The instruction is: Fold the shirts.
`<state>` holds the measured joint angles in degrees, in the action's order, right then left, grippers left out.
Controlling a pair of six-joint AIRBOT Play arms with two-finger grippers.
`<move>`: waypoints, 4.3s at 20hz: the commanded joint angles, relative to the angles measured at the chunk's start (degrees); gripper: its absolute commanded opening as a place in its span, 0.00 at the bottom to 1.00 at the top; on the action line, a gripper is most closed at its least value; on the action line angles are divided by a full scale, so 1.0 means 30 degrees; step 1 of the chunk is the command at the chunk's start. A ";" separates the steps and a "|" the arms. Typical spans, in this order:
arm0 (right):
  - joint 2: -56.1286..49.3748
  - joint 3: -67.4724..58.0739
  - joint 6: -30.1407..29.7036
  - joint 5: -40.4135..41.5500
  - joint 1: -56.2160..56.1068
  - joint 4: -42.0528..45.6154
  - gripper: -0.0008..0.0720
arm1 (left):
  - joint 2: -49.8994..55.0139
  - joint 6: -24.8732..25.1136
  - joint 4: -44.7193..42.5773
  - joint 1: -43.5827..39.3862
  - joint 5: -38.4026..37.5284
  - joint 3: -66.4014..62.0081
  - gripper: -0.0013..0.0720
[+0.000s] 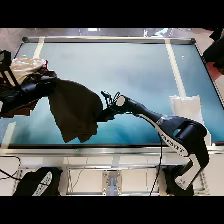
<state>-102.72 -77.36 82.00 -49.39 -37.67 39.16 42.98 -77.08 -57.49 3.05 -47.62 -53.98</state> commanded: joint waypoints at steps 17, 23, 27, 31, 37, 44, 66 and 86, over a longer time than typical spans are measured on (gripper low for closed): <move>1.4681 -0.9901 0.0393 -0.8808 0.0532 1.2233 0.02 | -0.7461 0.0007 0.3118 0.5858 -0.7417 -0.0845 0.03; 0.8335 -0.6747 0.0415 -0.8597 0.0532 1.3901 0.02 | -0.2973 0.1530 0.3031 0.5799 -0.9763 0.5209 0.03; 0.2951 -0.6630 0.0605 -0.4597 0.0532 1.3289 0.18 | -0.0860 0.2076 0.3038 0.5799 -0.6411 0.8823 0.03; 0.1217 -0.6703 0.1508 -0.1566 0.0539 1.3653 0.64 | -0.0299 0.2069 0.3053 0.5814 -0.0750 0.9027 0.36; 0.2193 -1.0098 0.1071 -1.1227 0.1632 2.1762 0.63 | -0.2448 0.1989 0.3031 0.7468 0.1435 0.8153 0.76; 0.5734 -1.0112 0.1348 -1.3347 0.6054 1.9832 0.62 | -0.6076 -0.1319 -0.2769 0.9588 -0.5187 0.9180 0.76; 0.6572 -1.0105 0.0612 -1.1890 0.6594 1.4353 0.62 | -0.5603 0.2696 0.7373 0.5326 -0.1384 1.5817 0.68; 0.6615 0.5945 -0.0226 -0.8000 0.6594 0.8699 0.63 | -0.4648 0.3694 1.1701 0.0925 0.2820 1.5329 0.04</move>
<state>-82.91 -69.25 81.62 -83.07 -17.85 71.44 29.69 -66.02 -22.57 5.85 -39.57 -7.79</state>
